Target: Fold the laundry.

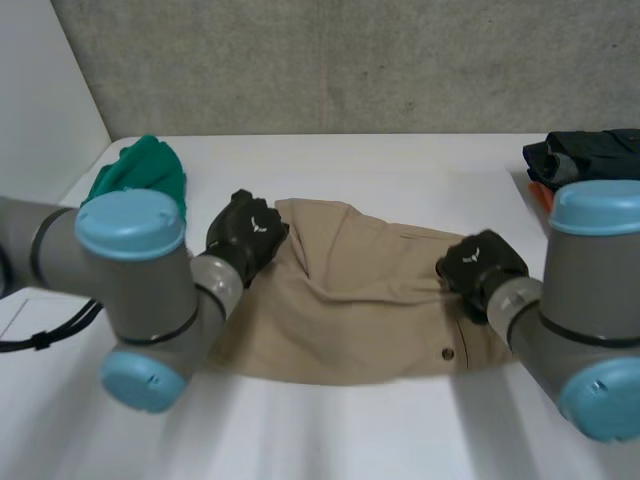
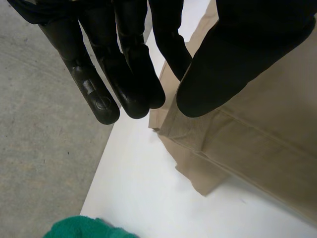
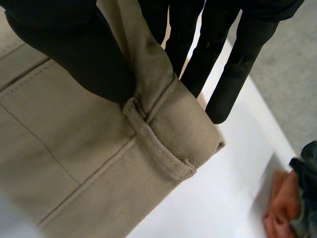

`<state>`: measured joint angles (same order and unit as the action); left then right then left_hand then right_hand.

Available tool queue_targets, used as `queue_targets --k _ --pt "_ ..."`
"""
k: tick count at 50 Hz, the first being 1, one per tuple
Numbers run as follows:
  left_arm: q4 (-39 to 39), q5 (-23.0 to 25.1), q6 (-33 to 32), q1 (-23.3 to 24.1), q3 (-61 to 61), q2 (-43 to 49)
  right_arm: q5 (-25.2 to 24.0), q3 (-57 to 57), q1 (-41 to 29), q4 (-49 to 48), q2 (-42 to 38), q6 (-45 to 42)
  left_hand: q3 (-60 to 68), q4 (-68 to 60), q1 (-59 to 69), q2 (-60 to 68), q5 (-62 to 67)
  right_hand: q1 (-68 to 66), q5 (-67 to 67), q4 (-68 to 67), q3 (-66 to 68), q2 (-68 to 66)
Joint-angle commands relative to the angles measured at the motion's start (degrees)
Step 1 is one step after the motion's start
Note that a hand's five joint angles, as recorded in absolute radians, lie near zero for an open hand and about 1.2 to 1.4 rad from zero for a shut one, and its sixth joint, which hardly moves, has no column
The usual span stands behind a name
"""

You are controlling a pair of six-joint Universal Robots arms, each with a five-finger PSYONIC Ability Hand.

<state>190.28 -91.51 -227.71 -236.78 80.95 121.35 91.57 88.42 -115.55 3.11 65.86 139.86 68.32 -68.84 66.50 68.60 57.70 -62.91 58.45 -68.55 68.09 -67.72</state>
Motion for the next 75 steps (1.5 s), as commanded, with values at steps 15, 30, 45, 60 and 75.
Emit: queue_targets --k 15,30,45,60,75 --pt "32.71 -6.75 10.1 -1.67 -36.5 -2.25 6.96 -38.31 -0.56 -43.21 -8.54 8.06 11.68 -11.16 13.5 11.4 12.3 -17.09 11.55 -11.45 11.91 -12.28" --pt "26.55 -9.13 12.2 -1.58 -7.23 -3.05 -0.77 -35.43 -0.91 -33.44 -17.69 8.5 11.68 -11.16 13.5 11.4 12.3 -17.09 11.55 -11.45 11.91 -12.28" --pt "13.03 -9.13 11.5 1.76 16.07 -7.25 -5.26 -15.66 -0.47 -15.16 -17.8 -1.43 11.68 -11.16 13.5 11.4 12.3 -17.09 11.55 -11.45 11.91 -12.28" --pt "-26.87 -6.32 6.24 5.89 24.94 -24.93 -3.33 6.73 -0.29 17.23 4.43 -9.05 11.68 -11.16 13.5 11.4 12.3 -17.09 11.55 -11.45 11.91 -12.28" --pt "-3.63 2.47 -0.98 2.82 24.52 -25.91 -3.15 14.58 -0.47 11.05 7.88 -11.3 -54.58 55.09 -52.76 -54.85 -53.96 -17.09 11.55 -11.45 11.91 -12.28"
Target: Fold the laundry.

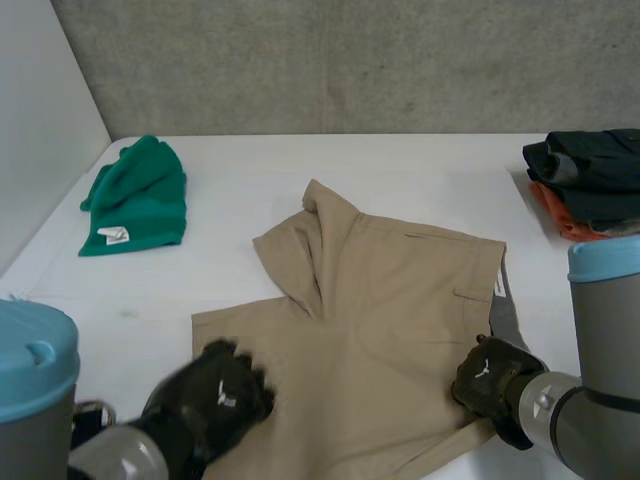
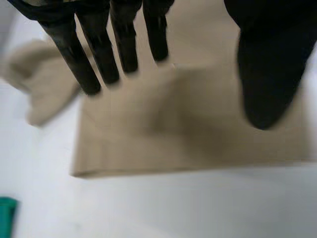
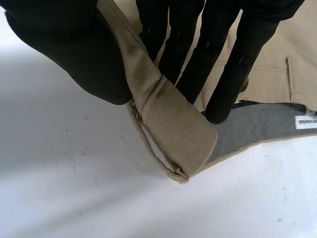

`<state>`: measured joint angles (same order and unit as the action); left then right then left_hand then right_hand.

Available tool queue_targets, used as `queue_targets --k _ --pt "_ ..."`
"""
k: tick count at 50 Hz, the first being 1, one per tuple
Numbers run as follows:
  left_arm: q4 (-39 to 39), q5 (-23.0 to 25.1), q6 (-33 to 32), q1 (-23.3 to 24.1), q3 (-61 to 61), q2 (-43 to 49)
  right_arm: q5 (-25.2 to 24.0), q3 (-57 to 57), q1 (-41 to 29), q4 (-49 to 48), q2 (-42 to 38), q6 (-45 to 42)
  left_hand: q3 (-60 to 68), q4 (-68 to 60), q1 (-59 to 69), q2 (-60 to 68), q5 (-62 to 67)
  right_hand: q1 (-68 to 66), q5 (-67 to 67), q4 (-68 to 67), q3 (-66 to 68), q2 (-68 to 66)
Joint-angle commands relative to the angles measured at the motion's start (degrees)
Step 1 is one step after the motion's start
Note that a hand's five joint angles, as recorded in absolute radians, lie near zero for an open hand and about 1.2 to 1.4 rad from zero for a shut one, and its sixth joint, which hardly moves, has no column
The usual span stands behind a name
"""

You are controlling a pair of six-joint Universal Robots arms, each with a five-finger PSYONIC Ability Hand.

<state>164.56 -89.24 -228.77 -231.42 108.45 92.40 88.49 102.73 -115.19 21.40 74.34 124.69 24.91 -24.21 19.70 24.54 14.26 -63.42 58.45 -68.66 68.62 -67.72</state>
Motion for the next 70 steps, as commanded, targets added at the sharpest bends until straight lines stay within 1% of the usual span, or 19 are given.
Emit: queue_targets --k 1,2,5,8,9,12,16,23,26,34,35,37,42,43,48,50,57,63,70 --pt "24.55 0.39 0.08 -2.63 -3.67 3.75 -0.07 0.28 -0.83 -7.94 -0.69 4.68 -10.83 10.13 -5.62 -10.46 -10.18 -16.58 11.55 -11.34 11.38 -12.28" --pt "28.75 0.65 0.08 -2.72 -5.16 5.58 -0.16 0.28 -0.91 -8.47 -0.69 5.47 -9.99 9.29 -4.78 -9.63 -9.35 -16.58 11.55 -11.34 11.38 -12.28" --pt "33.87 1.61 0.26 -4.21 -9.72 11.81 -0.07 0.72 -0.91 -10.4 -0.86 7.93 -4.63 3.93 0.58 -4.27 -3.99 -16.58 11.55 -11.34 11.38 -12.28" --pt "34.07 4.24 1.05 -5.53 -14.91 17.62 -0.16 1.5 -0.91 -12.33 -0.86 9.25 -2.76 2.05 2.45 -2.39 -2.11 -16.58 11.55 -11.34 11.38 -12.28" --pt "33.72 6.26 1.83 -6.06 -18.32 20.69 -0.16 1.6 -0.91 -13.04 -0.86 9.34 -0.59 -0.12 4.62 -0.22 0.06 -16.58 11.55 -11.34 11.38 -12.28" --pt "31.7 11.01 4.29 -7.11 -26.77 28.6 -0.07 2.3 -0.91 -14.89 -0.86 9.52 2.63 -3.33 7.84 2.99 3.27 -16.58 11.55 -11.34 11.38 -12.28" --pt "26.97 14.7 6.32 -9.3 -38.44 37.91 -0.07 2.83 -0.91 -15.86 -0.86 9.61 7.67 -8.37 12.87 8.03 8.31 -16.58 11.55 -11.34 11.38 -12.28" --pt "16.24 16.47 6.41 -11.51 -54.29 49.8 -0.07 3.62 -0.74 -16.56 -0.95 9.69 9.19 -9.89 14.4 9.56 9.84 -16.58 11.55 -11.34 11.38 -12.28" --pt "13.24 18.75 6.23 -12.04 -59.04 53.14 -0.07 4.23 -0.21 -17.96 -0.95 9.69 10.7 -11.4 15.9 11.06 11.34 -16.58 11.55 -11.34 11.38 -12.28" --pt "13.06 20.6 6.59 -13.18 -63.89 57.54 0.01 4.94 0.05 -19.46 -1.04 9.69 30.86 -31.56 36.07 31.23 31.51 -16.58 11.55 -11.34 11.38 -12.28" --pt "13.15 20.69 6.59 -13.1 -64.06 57.81 0.01 4.94 0.05 -19.46 -1.04 9.69 40.88 -41.58 46.09 41.25 41.53 -16.58 11.55 -11.34 11.38 -12.28" --pt "13.24 20.34 6.67 -13.01 -64.15 57.9 0.01 5.02 0.05 -19.46 -0.95 9.69 53.36 -54.06 58.57 53.73 54.0 -16.58 11.55 -11.34 11.38 -12.28" --pt "14.82 16.22 6.41 -12.74 -64.15 57.46 0.01 5.11 -0.03 -19.46 -0.95 9.69 55.09 -55.79 60.3 55.46 55.74 -16.58 11.55 -11.34 11.38 -12.28" --pt "15.69 13.08 6.15 -12.74 -63.72 57.28 0.01 5.2 -0.03 -19.46 -0.95 9.69 55.09 -55.79 60.3 55.46 55.74 -16.58 11.55 -11.34 11.38 -12.28" --pt "15.35 5.15 5.45 -11.95 -60.82 55.88 0.01 5.11 -0.65 -19.46 -0.86 9.78 55.09 -55.79 60.3 55.46 55.74 -16.58 11.55 -11.34 11.38 -12.28" --pt "15.35 2.08 5.01 -11.34 -57.06 53.35 0.01 5.11 -0.65 -19.46 -0.86 9.78 55.09 -55.79 60.3 55.46 55.74 -16.58 11.55 -11.34 11.38 -12.28" --pt "15.7 -4.87 4.3 -10.81 -48.61 45.95 -0.07 4.41 -0.83 -19.46 -0.86 12.23 55.09 -55.79 60.3 55.46 55.74 -16.58 11.55 -11.34 11.38 -12.28" --pt "15.7 -7.96 4.3 -10.46 -45.96 44.98 -0.25 3.44 -0.91 -19.46 -0.77 16.01 55.09 -55.79 60.3 55.46 55.74 -16.58 11.55 -11.34 11.38 -12.28" --pt "16.05 -12.09 4.04 -10.02 -46.48 44.89 -0.16 3.62 -0.91 -19.55 -0.95 16.72 55.09 -55.79 60.3 55.46 55.74 -16.58 11.55 -11.34 11.38 -12.28"
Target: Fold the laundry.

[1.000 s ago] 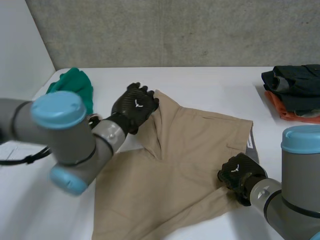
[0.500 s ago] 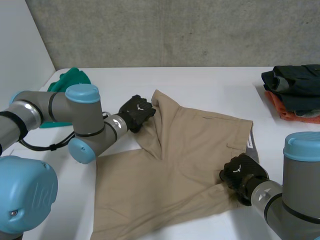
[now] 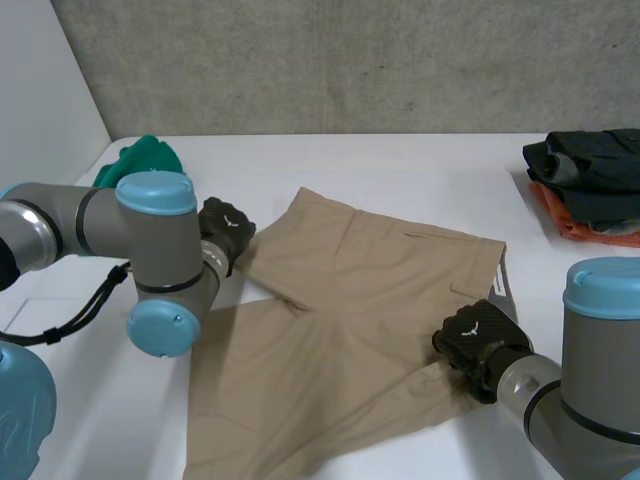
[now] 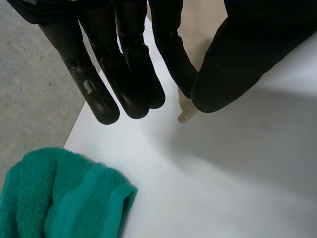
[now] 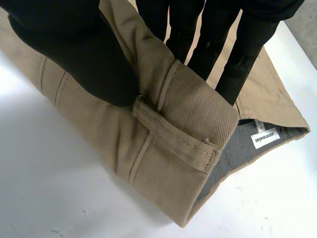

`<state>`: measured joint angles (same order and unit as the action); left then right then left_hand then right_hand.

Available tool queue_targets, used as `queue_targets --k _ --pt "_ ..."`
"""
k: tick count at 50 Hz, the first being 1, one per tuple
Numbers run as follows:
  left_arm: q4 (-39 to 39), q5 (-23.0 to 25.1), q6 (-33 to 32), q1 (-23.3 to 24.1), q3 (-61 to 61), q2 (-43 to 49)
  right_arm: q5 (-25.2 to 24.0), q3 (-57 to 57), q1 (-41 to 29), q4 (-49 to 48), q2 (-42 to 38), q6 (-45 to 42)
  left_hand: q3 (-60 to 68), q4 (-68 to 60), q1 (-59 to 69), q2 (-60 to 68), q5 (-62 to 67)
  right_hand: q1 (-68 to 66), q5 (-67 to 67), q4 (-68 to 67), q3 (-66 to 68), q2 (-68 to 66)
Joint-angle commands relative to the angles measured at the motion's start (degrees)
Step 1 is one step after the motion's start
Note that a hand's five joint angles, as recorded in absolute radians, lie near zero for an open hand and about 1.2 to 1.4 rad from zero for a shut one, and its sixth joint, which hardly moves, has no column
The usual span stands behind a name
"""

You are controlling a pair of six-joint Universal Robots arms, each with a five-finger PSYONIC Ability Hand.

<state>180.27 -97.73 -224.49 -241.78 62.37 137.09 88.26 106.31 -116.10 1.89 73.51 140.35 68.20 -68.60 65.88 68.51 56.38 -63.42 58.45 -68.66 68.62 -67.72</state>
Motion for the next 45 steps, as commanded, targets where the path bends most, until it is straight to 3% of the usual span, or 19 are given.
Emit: queue_targets --k 1,9,10,11,12,15,24,29,33,37,45 --pt "0.35 -4.22 -0.33 0.34 -0.4 0.11 0.07 0.21 0.09 -0.05 -0.12 1.15 11.8 -11.4 14.12 11.49 13.62 -16.58 11.55 -11.34 11.38 -12.28" --pt "0.43 -4.93 -1.83 0.78 -0.4 0.2 0.16 0.22 0.09 -1.19 -0.03 1.85 11.8 -11.4 14.12 11.49 13.62 -16.58 11.55 -11.34 11.38 -12.28" --pt "0.43 -4.67 -1.65 0.96 0.12 0.11 0.07 0.13 0.09 -1.19 -0.03 2.2 -22.65 23.05 -20.33 -22.96 -20.83 -16.58 11.55 -11.34 11.38 -12.28" --pt "0.43 -4.84 -1.65 1.22 0.39 -0.06 0.07 0.04 0.09 -1.19 -0.03 2.73 -39.98 40.38 -37.66 -40.29 -38.16 -16.58 11.55 -11.34 11.38 -12.28" --pt "0.43 -4.93 -1.65 1.48 0.56 -0.5 -0.1 -0.22 0.18 -1.28 -0.12 3.95 -47.15 47.55 -44.83 -47.46 -45.33 -16.58 11.55 -11.34 11.38 -12.28" --pt "0.08 -4.93 -0.69 2.19 2.4 -4.45 -0.19 -0.75 0.35 -1.28 -0.12 5.71 -52.59 52.99 -50.27 -52.9 -50.77 -16.58 11.55 -11.34 11.38 -12.28" --pt "-1.67 -3.26 10.46 1.66 20.41 -25.62 0.07 -2.86 0.88 -1.89 -0.03 12.74 -48.58 48.97 -46.26 -48.88 -46.75 -16.58 11.55 -11.34 11.38 -12.28" --pt "-10.17 2.87 20.3 2.36 34.19 -38.0 0.16 -2.95 0.88 -3.91 -0.03 16.17 -44.7 45.1 -42.38 -45.01 -42.88 -16.58 11.55 -11.34 11.38 -12.28" --pt "-15.81 8.93 23.83 2.63 42.72 -43.81 0.25 -2.6 0.88 -4.35 -0.03 16.97 -44.7 45.1 -42.38 -45.01 -42.88 -16.58 11.55 -11.34 11.38 -12.28" --pt "-18.02 13.16 24.8 2.54 48.36 -46.47 0.33 -2.51 0.88 -4.7 -0.03 16.97 -44.53 44.93 -42.21 -44.84 -42.71 -16.58 11.55 -11.34 11.38 -12.28" --pt "-17.94 14.32 25.24 2.36 51.8 -43.05 1.65 -2.24 0.97 -5.67 -0.03 17.06 -42.35 42.75 -40.03 -42.66 -40.53 -16.58 11.55 -11.34 11.38 -12.28"
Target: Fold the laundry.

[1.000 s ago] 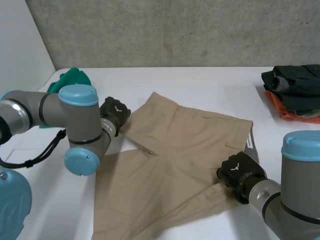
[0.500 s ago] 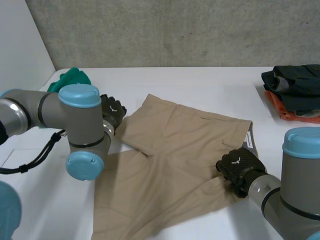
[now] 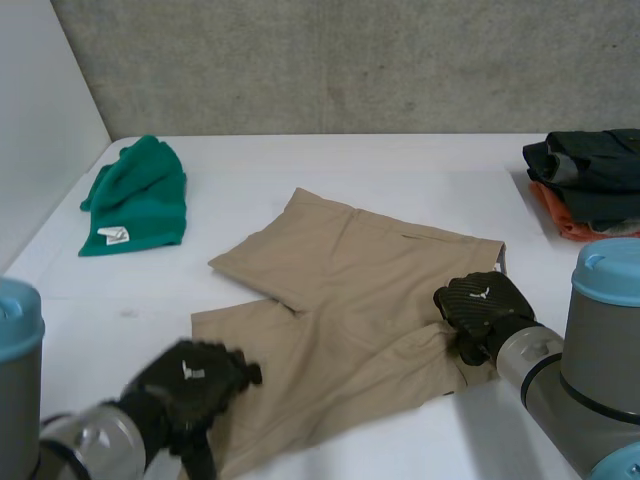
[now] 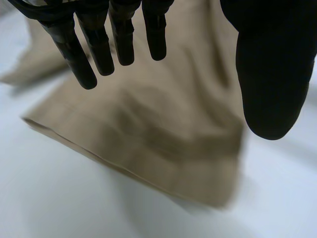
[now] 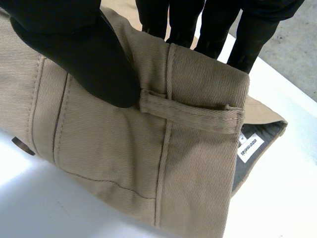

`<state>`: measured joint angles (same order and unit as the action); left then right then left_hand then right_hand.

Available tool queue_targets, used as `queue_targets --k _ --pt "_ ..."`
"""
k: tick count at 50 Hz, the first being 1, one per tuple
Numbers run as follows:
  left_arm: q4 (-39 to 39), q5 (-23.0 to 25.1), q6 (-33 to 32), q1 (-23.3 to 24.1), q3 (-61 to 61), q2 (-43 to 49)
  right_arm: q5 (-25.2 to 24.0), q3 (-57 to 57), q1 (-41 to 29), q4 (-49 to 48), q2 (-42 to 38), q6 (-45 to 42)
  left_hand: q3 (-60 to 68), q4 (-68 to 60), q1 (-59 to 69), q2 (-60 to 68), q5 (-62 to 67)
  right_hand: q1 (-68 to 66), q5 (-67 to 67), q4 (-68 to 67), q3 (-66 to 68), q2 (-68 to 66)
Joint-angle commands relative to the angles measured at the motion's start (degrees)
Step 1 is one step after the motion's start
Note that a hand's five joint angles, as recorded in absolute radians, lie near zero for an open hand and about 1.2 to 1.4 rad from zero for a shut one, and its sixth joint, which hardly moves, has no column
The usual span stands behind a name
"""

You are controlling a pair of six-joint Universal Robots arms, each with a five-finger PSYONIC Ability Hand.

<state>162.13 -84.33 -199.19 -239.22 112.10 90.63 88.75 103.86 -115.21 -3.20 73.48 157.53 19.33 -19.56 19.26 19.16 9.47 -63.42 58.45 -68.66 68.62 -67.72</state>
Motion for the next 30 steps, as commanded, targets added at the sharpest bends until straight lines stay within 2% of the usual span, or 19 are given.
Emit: queue_targets --k 1,2,5,6,7,12,14,18,19,22,25,29,30 --pt "0.2 0.84 0.03 -0.11 1.98 4.37 1.42 0.2 0.07 -0.75 0.0 -0.12 7.19 -6.96 7.26 7.36 7.06 -16.58 11.55 -11.34 11.38 -12.28" --pt "0.2 0.84 0.11 -0.02 1.81 5.16 1.86 0.29 0.16 -1.1 0.09 -0.12 8.7 -8.47 8.77 8.87 8.56 -16.58 11.55 -11.34 11.38 -12.28" --pt "0.55 0.84 0.2 -0.02 1.45 7.37 2.74 0.55 0.16 -1.37 0.61 -0.21 26.64 -26.41 26.71 26.81 26.51 -16.58 11.55 -11.34 11.38 -12.28" --pt "1.07 0.75 0.29 -0.02 1.28 7.63 2.91 0.55 0.16 -1.28 0.61 -0.21 39.53 -39.3 39.6 39.7 39.4 -16.58 11.55 -11.34 11.38 -12.28" --pt "2.47 0.31 0.29 0.07 0.93 7.72 2.92 0.55 0.16 -1.11 0.79 -0.21 60.46 -60.23 60.53 60.63 60.32 -16.58 11.55 -11.34 11.38 -12.28" --pt "6.88 -3.47 -0.76 0.77 0.93 5.09 2.48 1.51 -0.1 4.76 3.16 -4.67 60.67 -60.44 60.74 60.84 60.53 -16.58 11.55 -11.34 11.38 -12.28" --pt "6.18 -4.0 -1.11 2.0 1.28 2.9 1.86 3.09 0.07 13.1 5.18 -12.66 60.67 -60.44 60.74 60.84 60.53 -16.58 11.55 -11.34 11.38 -12.28" --pt "-1.8 -3.74 -7.51 7.97 2.95 0.16 0.28 7.93 0.42 26.82 6.85 -29.1 60.67 -60.44 60.74 60.84 60.53 -16.58 11.55 -11.34 11.38 -12.28" --pt "-4.95 -3.56 -11.88 9.72 3.21 0.51 -0.07 8.46 0.86 27.54 7.2 -30.95 60.67 -60.44 60.74 60.84 60.53 -16.58 11.55 -11.34 11.38 -12.28" --pt "-6.66 -4.08 -18.14 10.09 2.52 1.13 -0.51 7.76 2.44 22.2 7.65 -29.48 60.67 -60.44 60.74 60.84 60.53 -16.58 11.55 -11.34 11.38 -12.28" --pt "-2.89 -4.44 -19.48 9.39 0.23 2.79 -0.34 6.18 2.8 17.71 7.65 -26.58 60.67 -60.44 60.74 60.84 60.53 -16.58 11.55 -11.34 11.38 -12.28" --pt "8.96 -7.86 -19.75 8.68 -5.04 6.92 -1.04 3.46 2.97 15.86 6.95 -22.89 60.67 -60.44 60.74 60.84 60.53 -16.58 11.55 -11.34 11.38 -12.28" --pt "14.47 -10.13 -19.92 8.6 -6.88 8.5 -1.13 2.75 2.97 15.34 6.51 -22.01 60.67 -60.44 60.74 60.84 60.53 -16.58 11.55 -11.34 11.38 -12.28"
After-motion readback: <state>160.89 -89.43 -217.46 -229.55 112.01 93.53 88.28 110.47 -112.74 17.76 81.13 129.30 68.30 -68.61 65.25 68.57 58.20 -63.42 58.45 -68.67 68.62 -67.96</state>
